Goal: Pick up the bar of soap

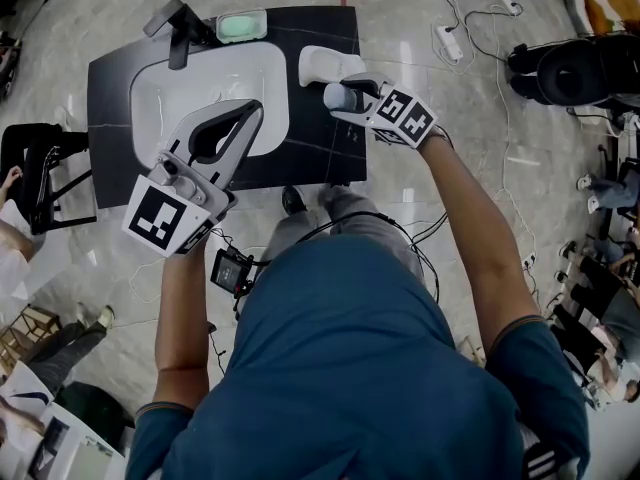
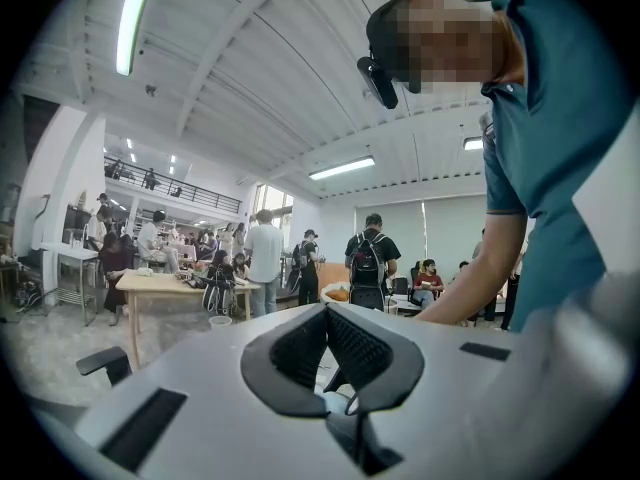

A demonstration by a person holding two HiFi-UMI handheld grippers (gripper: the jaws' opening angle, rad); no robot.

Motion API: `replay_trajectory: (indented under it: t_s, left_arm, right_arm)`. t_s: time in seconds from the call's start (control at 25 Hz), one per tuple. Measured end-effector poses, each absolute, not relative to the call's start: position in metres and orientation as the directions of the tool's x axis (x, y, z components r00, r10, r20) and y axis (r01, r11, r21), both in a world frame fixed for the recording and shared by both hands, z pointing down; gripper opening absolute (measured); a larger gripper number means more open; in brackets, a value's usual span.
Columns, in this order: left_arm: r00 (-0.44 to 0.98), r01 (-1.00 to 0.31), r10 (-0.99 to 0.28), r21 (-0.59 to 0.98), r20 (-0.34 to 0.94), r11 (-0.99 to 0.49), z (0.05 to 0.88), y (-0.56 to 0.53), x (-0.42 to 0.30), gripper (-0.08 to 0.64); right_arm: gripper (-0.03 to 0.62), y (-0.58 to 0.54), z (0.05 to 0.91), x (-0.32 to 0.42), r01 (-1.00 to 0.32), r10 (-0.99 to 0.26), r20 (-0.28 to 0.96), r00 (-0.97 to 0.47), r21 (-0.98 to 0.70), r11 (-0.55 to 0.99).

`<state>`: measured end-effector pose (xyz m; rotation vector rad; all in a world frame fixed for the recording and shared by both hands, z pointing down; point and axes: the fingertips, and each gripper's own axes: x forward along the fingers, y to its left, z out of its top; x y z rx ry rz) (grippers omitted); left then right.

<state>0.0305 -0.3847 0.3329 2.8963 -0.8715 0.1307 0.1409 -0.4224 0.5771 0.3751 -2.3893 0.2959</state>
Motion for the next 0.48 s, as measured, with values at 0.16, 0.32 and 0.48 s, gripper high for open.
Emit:
replay_trajectory:
  t_s: [0.16, 0.32, 0.48]
  left_arm:
    - [0.829, -0.557, -0.55, 0.082, 0.097, -0.826, 0.332, -0.384, 0.027, 0.003]
    - [0.826, -0.563, -0.555, 0.082, 0.098, -0.823, 0.336, -0.383, 0.021, 0.003]
    - [0.822, -0.567, -0.555, 0.102, 0.125, -0.817, 0.341, -0.378, 0.016, 0.003]
  right_arm:
    - [0.268, -0.411, 0.592, 0.137, -0.342, -0.164, 0.683, -0.711, -0.132, 0.93]
    - [0.268, -0.4, 0.607, 0.134, -0.342, -0.139, 0.697, -0.703, -0.16, 0.926]
    - [0.268, -0.388, 0.622, 0.131, -0.341, -0.114, 0.711, -0.694, -0.184, 0.922]
